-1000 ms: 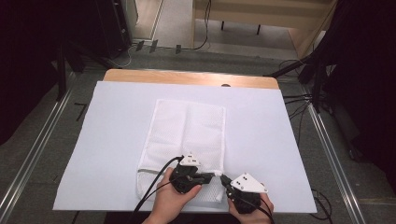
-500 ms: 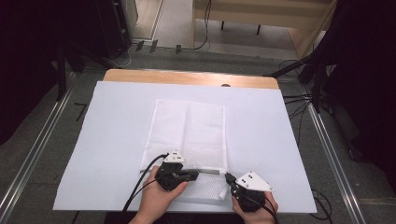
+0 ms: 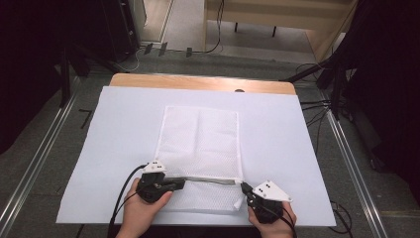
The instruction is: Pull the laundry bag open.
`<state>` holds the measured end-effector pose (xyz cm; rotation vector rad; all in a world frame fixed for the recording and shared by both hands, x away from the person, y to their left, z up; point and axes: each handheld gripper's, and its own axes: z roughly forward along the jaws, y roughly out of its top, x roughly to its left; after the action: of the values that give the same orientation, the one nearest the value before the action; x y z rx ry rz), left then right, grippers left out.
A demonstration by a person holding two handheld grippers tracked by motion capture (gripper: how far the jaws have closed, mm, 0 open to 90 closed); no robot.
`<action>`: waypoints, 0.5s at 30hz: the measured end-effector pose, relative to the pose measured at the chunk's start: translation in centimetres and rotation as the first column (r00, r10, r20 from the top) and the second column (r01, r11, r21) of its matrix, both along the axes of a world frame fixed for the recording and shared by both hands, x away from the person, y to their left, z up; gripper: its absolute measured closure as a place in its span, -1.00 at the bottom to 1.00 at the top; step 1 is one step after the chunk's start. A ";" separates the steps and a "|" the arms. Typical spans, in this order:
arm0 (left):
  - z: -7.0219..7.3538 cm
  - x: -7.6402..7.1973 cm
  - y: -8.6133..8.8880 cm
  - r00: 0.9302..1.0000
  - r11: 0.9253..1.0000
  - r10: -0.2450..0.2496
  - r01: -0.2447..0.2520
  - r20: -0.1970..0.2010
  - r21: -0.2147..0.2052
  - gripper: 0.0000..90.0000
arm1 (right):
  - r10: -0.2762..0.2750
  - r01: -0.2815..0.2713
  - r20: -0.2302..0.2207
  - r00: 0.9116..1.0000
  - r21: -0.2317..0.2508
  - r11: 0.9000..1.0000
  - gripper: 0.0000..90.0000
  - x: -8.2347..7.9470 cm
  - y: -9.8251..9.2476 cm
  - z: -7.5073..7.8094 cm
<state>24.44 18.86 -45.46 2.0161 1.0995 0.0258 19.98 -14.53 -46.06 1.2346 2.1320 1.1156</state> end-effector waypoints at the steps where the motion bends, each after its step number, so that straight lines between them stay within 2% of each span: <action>1: 0.1 -0.1 0.4 1.000 1.000 0.005 -0.005 0.002 0.002 0.96 | -0.002 0.002 0.000 1.000 -0.002 1.000 1.00 0.0 0.0 0.0; 15: 0.4 -0.6 5.2 0.995 0.995 0.097 -0.097 0.006 -0.007 0.96 | -0.015 0.015 -0.003 1.000 0.003 1.000 1.00 0.2 -0.4 0.0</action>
<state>23.86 24.05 -45.08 1.9543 1.1918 0.0784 20.19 -14.88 -46.10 1.2520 2.1207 1.1115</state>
